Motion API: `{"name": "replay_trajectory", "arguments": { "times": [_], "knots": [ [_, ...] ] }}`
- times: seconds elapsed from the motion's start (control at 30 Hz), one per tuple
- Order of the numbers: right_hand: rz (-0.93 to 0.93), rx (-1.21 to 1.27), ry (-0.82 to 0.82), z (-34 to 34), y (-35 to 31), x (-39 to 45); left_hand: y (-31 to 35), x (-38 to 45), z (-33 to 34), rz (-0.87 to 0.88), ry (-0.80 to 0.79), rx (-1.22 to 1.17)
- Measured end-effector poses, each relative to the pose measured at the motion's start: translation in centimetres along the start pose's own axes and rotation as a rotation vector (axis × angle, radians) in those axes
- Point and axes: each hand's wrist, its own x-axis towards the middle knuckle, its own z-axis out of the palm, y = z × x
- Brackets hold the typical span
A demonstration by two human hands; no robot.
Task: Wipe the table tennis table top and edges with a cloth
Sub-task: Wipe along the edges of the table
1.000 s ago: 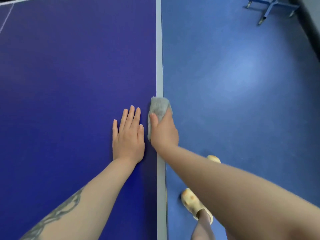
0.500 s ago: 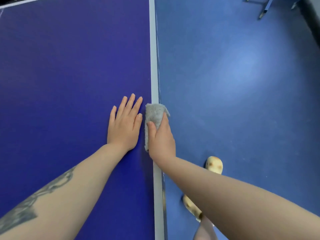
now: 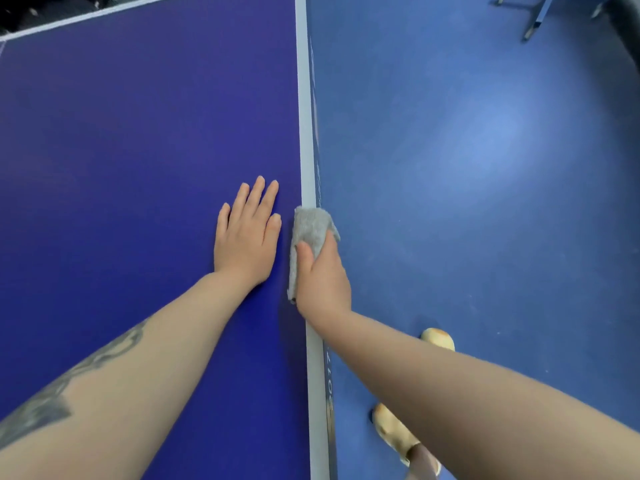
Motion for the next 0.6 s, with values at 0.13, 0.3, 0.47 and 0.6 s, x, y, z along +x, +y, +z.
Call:
{"name": "replay_trajectory", "arguments": {
  "times": [0.13, 0.3, 0.47, 0.6],
  "knots": [
    [-0.065, 0.018, -0.006, -0.2, 0.8, -1.0, 0.3, 1.2, 0.1, -0.091, 0.038, -0.049],
    [-0.083, -0.078, 0.023, 0.1, 0.1, -0.7, 0.2, 1.1, 0.0, -0.067, 0.065, -0.085],
    [-0.015, -0.024, 0.05, -0.1, -5.6, 7.6, 0.1, 1.3, 0.0, -0.073, 0.067, -0.084],
    [0.196, 0.165, 0.163, -0.3, -5.0, 6.5, 0.3, 1.4, -0.2, -0.08, 0.055, -0.065]
  ]
}}
